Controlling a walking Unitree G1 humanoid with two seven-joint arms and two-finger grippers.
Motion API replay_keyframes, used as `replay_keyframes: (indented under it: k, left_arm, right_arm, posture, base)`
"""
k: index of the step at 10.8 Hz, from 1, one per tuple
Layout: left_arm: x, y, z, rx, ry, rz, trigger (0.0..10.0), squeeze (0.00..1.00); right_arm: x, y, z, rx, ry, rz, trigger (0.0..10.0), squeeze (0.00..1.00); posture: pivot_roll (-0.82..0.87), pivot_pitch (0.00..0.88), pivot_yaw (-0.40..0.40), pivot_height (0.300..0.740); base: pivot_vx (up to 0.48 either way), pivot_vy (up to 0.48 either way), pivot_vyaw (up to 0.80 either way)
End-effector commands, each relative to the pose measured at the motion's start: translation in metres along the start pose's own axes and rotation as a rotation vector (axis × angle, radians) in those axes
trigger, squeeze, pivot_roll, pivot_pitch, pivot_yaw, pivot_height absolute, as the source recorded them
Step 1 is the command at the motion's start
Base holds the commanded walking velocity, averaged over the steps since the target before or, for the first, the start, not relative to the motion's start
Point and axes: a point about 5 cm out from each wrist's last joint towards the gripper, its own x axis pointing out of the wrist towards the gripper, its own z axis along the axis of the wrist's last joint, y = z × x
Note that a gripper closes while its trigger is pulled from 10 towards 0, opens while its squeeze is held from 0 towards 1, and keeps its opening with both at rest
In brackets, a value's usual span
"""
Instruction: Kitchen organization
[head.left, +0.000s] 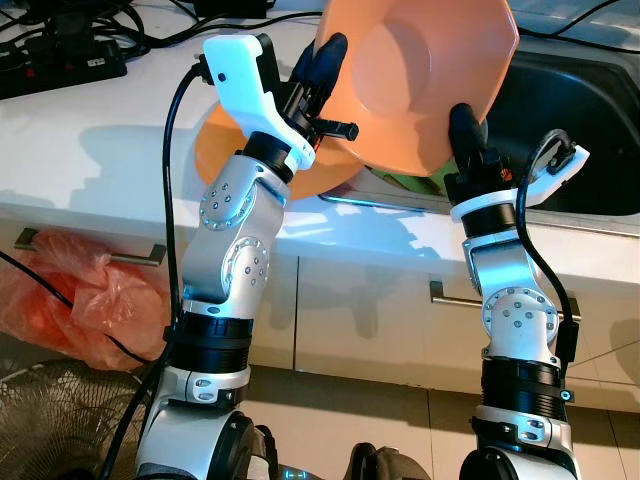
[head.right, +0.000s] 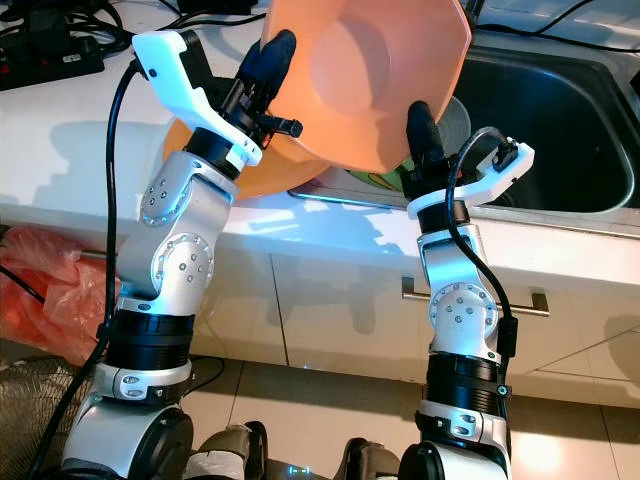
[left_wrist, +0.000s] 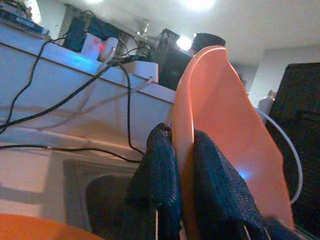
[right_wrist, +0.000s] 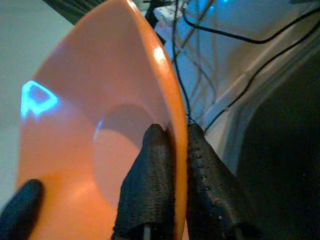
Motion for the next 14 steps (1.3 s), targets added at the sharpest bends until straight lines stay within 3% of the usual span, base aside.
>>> replay_keyframes:
  k: [1,5,6,7,8,9,10,14]
  left_arm:
    - [-0.001,-0.007,-0.004,0.025,0.021,-0.039,10.0,0.00]
    - [-0.002,-0.009,-0.014,0.049,0.068,-0.049,10.0,0.00]
    - [-0.003,-0.007,-0.018,0.048,0.081,-0.034,10.0,1.00]
    - [-0.003,-0.006,-0.019,0.055,0.092,-0.028,10.0,1.00]
    - [-0.004,-0.008,-0.019,0.057,0.096,-0.036,10.0,0.82]
    - [-0.004,-0.008,-0.019,0.060,0.094,-0.041,10.0,0.00]
    - [-0.004,-0.008,-0.019,0.061,0.093,-0.037,10.0,0.00]
    - [-0.004,-0.003,-0.019,0.071,0.097,-0.014,10.0,0.00]
  right_arm:
    - [-0.003,-0.002,0.002,0.014,-0.009,-0.013,0.0,0.00]
    - [-0.003,-0.001,0.002,0.037,-0.016,-0.009,0.0,0.00]
    - [-0.003,-0.001,0.002,0.049,-0.016,-0.014,10.0,0.00]
    - [-0.003,-0.002,0.003,0.058,-0.019,-0.022,10.0,0.00]
    - [-0.003,-0.002,0.003,0.073,-0.025,-0.023,10.0,0.00]
    - [-0.002,-0.001,0.003,0.079,-0.027,-0.017,8.5,0.00]
    - [-0.002,0.000,0.004,0.084,-0.033,-0.009,0.0,0.00]
    - [0.000,-0.004,0.015,0.135,-0.110,-0.052,0.0,0.00]
  posture:
    - [0.11,0.164,-0.037,0.740]
    - [0.11,0.162,-0.036,0.740]
    - [0.11,0.161,-0.036,0.740]
    - [0.11,0.162,-0.036,0.740]
    - [0.11,0.163,-0.036,0.740]
    - [0.11,0.163,-0.035,0.740]
    - [0.11,0.162,-0.035,0.740]
    - [0.11,0.162,-0.035,0.740]
  base:
    - [0.000,0.000,0.00]
    - [0.000,0.000,0.00]
    - [0.000,0.000,0.00]
    - [0.000,0.000,0.00]
    - [0.000,0.000,0.00]
    - [0.000,0.000,0.00]
    - [0.000,0.000,0.00]
    - [0.000,0.000,0.00]
